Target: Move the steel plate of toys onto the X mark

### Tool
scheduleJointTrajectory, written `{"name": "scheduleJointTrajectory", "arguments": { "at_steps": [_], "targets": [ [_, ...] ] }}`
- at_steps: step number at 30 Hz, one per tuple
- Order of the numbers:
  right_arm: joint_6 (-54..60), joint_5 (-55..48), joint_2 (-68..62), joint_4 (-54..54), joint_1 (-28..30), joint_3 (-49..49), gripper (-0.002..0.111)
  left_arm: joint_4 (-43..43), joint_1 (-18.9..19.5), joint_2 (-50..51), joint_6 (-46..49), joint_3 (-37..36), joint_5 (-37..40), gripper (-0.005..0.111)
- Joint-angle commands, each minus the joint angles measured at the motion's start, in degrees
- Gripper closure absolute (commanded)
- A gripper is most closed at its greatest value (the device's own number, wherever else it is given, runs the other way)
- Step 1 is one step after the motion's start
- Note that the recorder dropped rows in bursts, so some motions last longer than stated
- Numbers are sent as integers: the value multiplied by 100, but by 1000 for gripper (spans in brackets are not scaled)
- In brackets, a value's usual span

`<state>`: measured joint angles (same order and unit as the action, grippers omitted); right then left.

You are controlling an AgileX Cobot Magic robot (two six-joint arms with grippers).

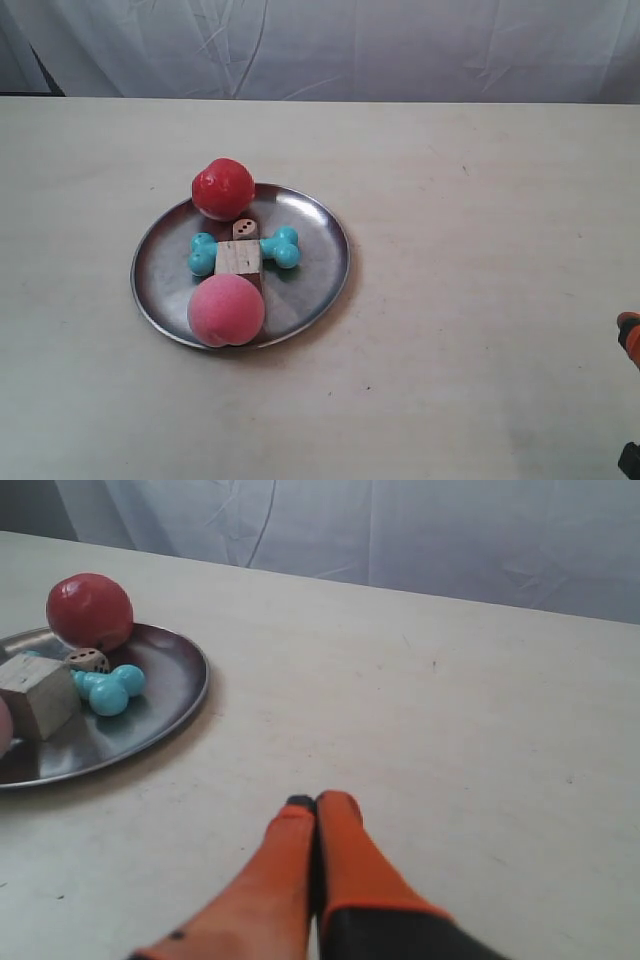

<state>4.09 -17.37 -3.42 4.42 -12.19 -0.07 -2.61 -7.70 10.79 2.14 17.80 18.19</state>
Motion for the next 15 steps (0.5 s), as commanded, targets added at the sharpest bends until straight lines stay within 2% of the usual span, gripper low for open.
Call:
{"name": "scheduleJointTrajectory", "arguments": {
  "at_steps": [1,9,15],
  "targets": [
    [16,14,23,-19,12,7,108,-291,152,-579,-26,-800,-456,106],
    [16,4,23,-2,12,7,108,-439,331,-1079,-287,-1559,-446,106],
    [16,4,23,-2,12,7,108,-628,331,-1079,-364,-1780,-501,106]
  ]
}}
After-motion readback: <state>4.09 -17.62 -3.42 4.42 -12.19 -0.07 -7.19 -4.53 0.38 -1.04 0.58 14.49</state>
